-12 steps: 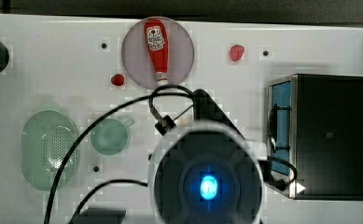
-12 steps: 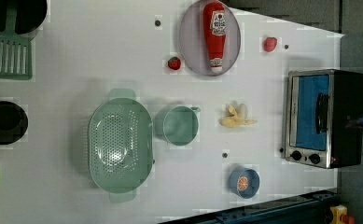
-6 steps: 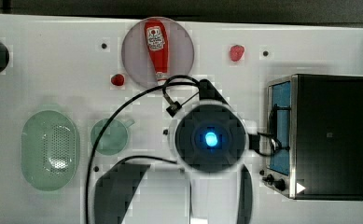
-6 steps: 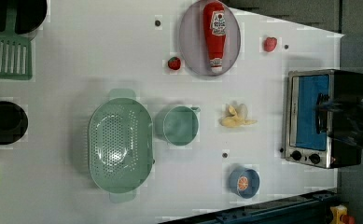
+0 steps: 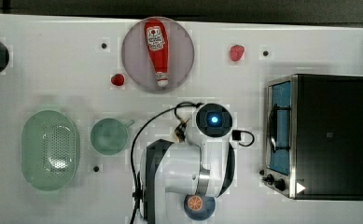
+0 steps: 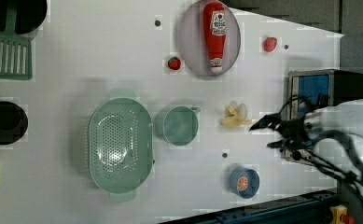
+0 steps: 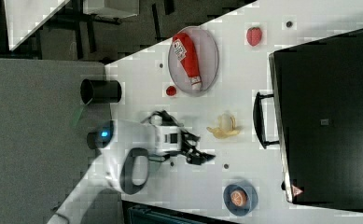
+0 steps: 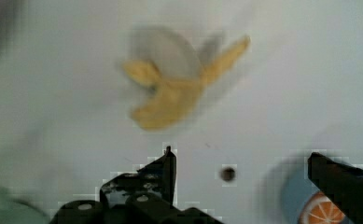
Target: Pick Banana and place it in mug.
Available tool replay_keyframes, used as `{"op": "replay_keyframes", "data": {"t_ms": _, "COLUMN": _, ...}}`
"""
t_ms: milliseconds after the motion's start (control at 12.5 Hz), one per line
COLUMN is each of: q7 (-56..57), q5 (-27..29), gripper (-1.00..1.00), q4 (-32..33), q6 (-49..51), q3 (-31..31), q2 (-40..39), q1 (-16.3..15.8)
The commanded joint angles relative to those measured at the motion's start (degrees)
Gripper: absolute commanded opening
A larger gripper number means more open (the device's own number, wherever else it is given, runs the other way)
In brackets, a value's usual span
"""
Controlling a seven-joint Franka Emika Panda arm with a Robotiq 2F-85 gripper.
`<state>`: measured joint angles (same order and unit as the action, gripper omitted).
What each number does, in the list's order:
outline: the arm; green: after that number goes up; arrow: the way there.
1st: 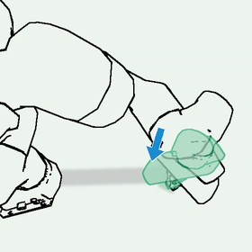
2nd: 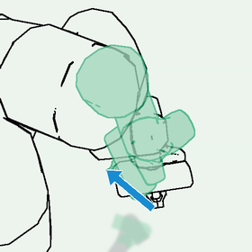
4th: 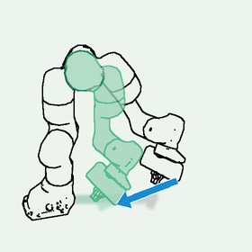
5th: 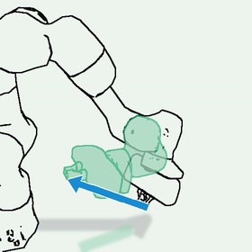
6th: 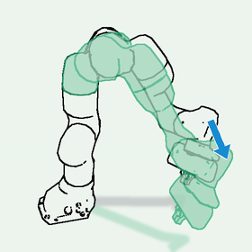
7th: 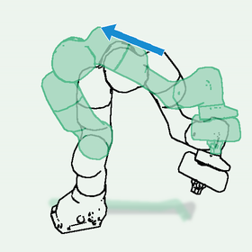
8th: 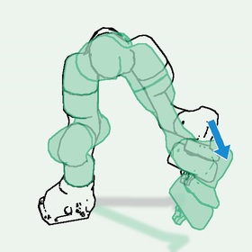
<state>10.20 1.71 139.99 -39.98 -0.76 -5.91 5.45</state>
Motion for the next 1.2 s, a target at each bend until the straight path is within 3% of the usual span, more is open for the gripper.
{"op": "replay_keyframes", "data": {"t_ms": 80, "q7": 12.93, "q5": -0.91, "gripper": 1.00, "q4": -1.04, "q6": -11.22, "q3": -2.47, "q2": -1.58, "q1": 1.11}}
{"op": "replay_keyframes", "data": {"t_ms": 400, "q7": 14.50, "q5": -0.91, "gripper": 1.00, "q4": 0.07, "q6": -21.91, "q3": -2.57, "q2": -9.63, "q1": 1.09}}
{"op": "replay_keyframes", "data": {"t_ms": 720, "q7": 14.37, "q5": -0.91, "gripper": 0.99, "q4": 0.01, "q6": -25.96, "q3": -2.50, "q2": -14.19, "q1": 1.10}}
{"op": "replay_keyframes", "data": {"t_ms": 1200, "q7": 14.37, "q5": -0.91, "gripper": -0.42, "q4": 0.38, "q6": -28.72, "q3": -2.58, "q2": -14.30, "q1": 1.11}}
